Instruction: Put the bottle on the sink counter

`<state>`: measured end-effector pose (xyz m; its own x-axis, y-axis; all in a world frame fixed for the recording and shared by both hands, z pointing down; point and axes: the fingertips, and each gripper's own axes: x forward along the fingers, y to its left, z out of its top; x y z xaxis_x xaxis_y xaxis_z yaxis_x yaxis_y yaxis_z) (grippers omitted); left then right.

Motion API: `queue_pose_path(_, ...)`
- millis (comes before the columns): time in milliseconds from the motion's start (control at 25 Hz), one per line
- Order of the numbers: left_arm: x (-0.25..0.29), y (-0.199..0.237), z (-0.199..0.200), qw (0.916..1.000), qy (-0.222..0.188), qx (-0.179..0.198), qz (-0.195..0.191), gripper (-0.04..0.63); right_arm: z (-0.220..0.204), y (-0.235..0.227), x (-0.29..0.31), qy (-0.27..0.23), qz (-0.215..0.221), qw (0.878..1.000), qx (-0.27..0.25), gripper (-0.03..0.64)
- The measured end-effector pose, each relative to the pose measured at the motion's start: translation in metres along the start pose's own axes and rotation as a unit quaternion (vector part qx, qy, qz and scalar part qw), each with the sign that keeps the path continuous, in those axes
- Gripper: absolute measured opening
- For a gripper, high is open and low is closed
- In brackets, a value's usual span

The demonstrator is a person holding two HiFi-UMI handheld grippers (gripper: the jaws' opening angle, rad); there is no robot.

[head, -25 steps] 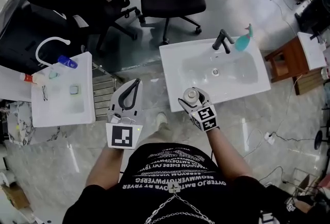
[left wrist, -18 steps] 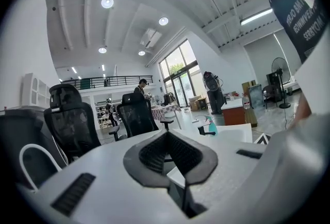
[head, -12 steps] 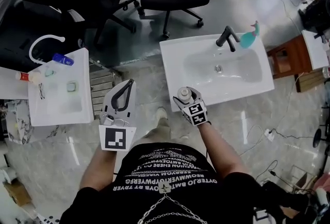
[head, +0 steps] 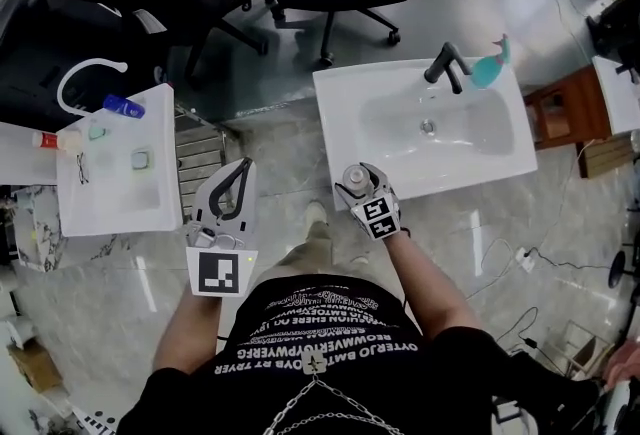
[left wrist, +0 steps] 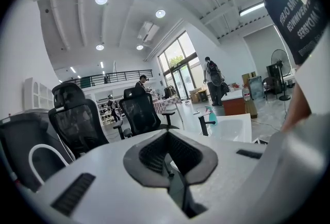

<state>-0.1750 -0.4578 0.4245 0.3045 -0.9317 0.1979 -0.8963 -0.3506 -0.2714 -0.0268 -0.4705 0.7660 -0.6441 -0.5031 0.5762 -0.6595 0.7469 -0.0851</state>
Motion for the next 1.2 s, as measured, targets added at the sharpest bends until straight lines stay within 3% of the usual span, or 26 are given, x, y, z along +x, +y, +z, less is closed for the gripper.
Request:
queue_pose_path(240,-0.007,-0.007,0.006,1.0,-0.004,0.007,0.0,0.006,-0.01,0.005,0.002,0.007,0.003,0.999,-0.041,0.334)
queue_pose_path(560,-0.022,-0.012,0.015,0.9997,-0.019,0.011,0.011,0.006,-0.007,0.009,-0.017,0.018,0.029,0.998,-0.046,0.357)
queue_pose_path(720,-0.031,-0.016,0.024,0.9989,-0.039,0.003,0.026,0.006,-0.017,0.007,-0.051,0.031,0.036,0.997,-0.066,0.373)
queue_pose_path(840,-0.037,-0.023,0.028,0.9984,-0.045,-0.009,0.034,0.006,-0.018,-0.003,-0.101,0.021,0.025,0.998,-0.048,0.371)
queue_pose_path(880,-0.039,-0.025,0.029,0.9982,-0.045,-0.017,0.036,0.006,-0.011,-0.007,-0.122,0.006,0.014,0.999,-0.038,0.346)
queue_pose_path(1040,-0.049,-0.038,0.043,0.9967,-0.059,-0.046,0.033,0.006,0.048,-0.034,-0.216,-0.096,-0.072,0.993,0.001,0.044)
queue_pose_path(1080,-0.051,-0.043,0.049,0.9961,-0.066,-0.05,0.031,0.006,0.063,-0.041,-0.237,-0.116,-0.091,0.989,0.011,-0.003)
queue_pose_path(1200,-0.062,-0.061,0.066,0.9942,-0.089,-0.054,0.026,0.006,0.102,-0.052,-0.293,-0.15,-0.12,0.981,0.021,-0.003)
